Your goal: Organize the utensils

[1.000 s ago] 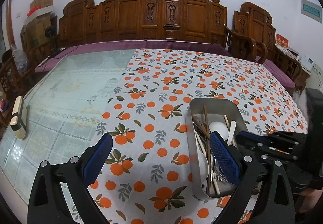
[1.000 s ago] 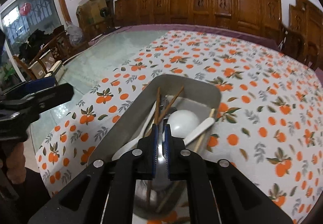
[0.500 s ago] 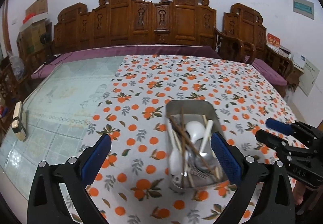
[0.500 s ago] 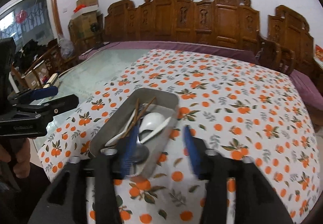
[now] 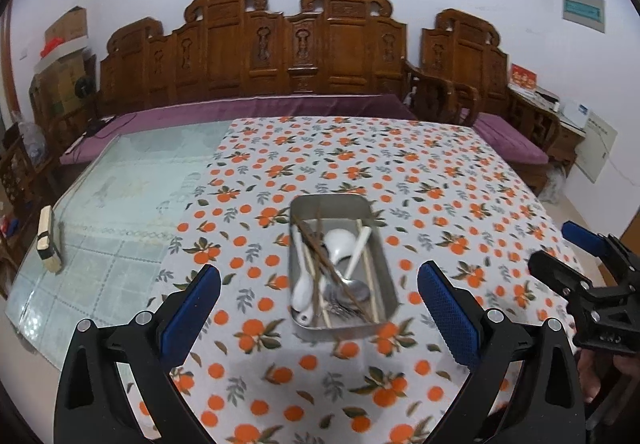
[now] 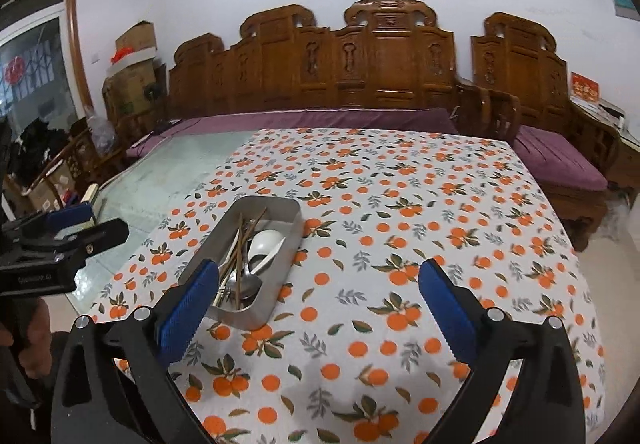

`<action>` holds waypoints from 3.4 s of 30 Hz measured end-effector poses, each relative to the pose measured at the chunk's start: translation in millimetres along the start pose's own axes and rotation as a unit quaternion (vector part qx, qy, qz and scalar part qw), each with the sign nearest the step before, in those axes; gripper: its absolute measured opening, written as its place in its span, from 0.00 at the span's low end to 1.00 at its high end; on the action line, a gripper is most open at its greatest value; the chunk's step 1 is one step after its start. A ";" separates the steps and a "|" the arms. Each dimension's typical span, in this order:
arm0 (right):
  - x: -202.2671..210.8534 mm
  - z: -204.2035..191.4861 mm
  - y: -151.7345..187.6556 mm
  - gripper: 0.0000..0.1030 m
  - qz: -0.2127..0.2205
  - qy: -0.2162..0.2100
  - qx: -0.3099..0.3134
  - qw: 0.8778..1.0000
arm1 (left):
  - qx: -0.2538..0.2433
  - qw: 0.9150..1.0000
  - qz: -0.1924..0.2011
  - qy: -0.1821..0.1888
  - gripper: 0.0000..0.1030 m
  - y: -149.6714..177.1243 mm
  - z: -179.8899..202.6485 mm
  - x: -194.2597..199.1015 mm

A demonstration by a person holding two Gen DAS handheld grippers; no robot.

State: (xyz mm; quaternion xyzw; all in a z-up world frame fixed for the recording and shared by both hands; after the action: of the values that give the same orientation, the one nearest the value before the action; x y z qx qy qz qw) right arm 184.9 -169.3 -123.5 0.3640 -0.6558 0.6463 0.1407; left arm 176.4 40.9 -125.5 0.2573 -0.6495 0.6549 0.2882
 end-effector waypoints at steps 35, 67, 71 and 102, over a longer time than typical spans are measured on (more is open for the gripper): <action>183.1 -12.3 -31.5 0.97 0.153 0.038 0.010 0.987 | -0.010 0.991 0.132 -0.009 0.92 -21.6 51.7 157.9; 182.4 -12.0 -29.0 0.97 0.151 0.039 0.007 0.988 | -0.007 0.991 0.135 -0.012 0.93 -18.1 51.6 158.4; 182.6 -12.0 -28.9 0.97 0.151 0.039 0.006 0.988 | -0.007 0.991 0.135 -0.012 0.92 -17.5 51.6 158.3; 177.4 -12.4 -25.4 0.97 0.151 0.040 0.005 0.988 | -0.007 0.990 0.138 -0.009 0.93 -16.7 52.0 161.6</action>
State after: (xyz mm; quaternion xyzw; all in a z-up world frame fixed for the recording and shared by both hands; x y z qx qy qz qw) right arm 74.8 -207.5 13.1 0.2358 -0.6938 0.6773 0.0657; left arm 73.1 -4.2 2.5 0.1693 -0.6861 0.6813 0.1910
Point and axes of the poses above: each gripper's, at about its wrist camera, not at the fingertips, and x roughly against the way its jaws point, z to its right, y to its underside, the point moved 5 cm from there along -x, roughly the way its jaws point, and after that the axes turned 5 degrees about -z, right-handed, at the moved point
